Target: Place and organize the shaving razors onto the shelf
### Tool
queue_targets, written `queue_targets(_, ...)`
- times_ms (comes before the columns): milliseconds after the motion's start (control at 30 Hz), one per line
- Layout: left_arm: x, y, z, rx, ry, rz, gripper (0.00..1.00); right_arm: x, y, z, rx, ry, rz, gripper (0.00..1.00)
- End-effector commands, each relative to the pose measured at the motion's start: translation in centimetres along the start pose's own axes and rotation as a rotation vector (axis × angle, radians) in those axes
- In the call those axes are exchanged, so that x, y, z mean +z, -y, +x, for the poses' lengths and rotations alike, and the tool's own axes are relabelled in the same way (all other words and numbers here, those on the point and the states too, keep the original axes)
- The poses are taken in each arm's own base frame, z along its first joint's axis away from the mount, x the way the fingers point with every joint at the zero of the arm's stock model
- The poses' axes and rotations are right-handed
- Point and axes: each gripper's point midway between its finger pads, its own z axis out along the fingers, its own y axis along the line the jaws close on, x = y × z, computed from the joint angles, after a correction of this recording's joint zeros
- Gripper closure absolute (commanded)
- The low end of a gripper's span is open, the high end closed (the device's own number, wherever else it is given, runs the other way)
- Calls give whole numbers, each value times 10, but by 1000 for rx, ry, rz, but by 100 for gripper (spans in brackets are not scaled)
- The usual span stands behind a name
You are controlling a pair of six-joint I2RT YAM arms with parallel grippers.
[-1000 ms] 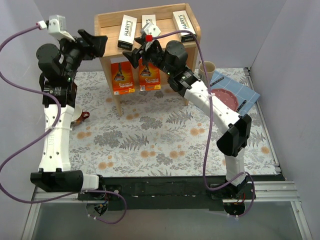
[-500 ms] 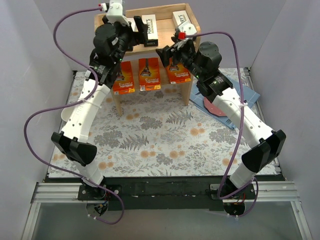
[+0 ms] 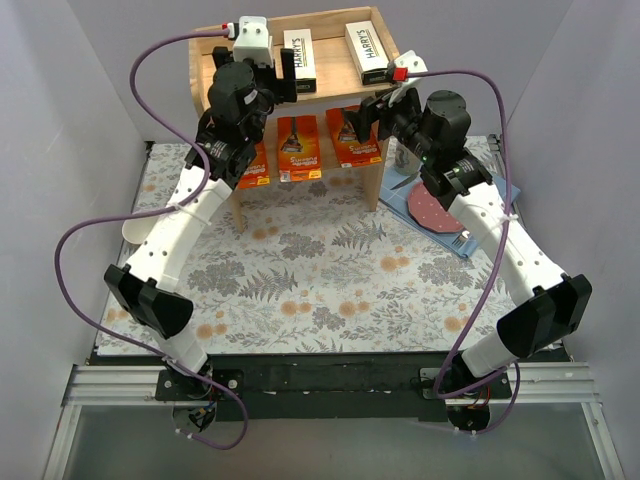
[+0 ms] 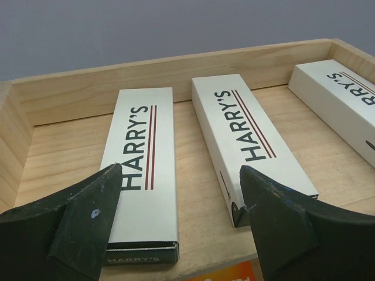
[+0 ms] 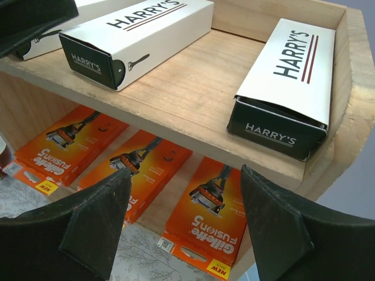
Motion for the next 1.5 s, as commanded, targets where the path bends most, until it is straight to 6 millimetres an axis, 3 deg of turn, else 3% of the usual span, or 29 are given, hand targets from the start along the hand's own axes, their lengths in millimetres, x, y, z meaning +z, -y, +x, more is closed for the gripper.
queue_targets(0,-30,-26,-57,-10,112,-49,20,-10,-3,-22,35,53,-25,18)
queue_targets(167,-39,-22,-49,7,75,-2,18,-7,-5,-21,43,54,-45,19)
queue_targets(467,-39,-48,-20,-24,-16,-25,7,-6,-5,-22,34,57,-50,19)
queue_targets(667,-40,-39,5,-43,-74,38,5,-4,-7,-22,33,57,-62,19)
queue_targets(833,-39,-37,16,-55,-96,46,5,-1,-7,-21,37,56,-70,20)
queue_targets(967,-37,-48,25,-53,-105,-14,11,0,-8,-19,40,52,-73,20)
queue_targets(1467,-45,-50,4,-111,-17,2,12,1,-9,-11,42,35,-74,20)
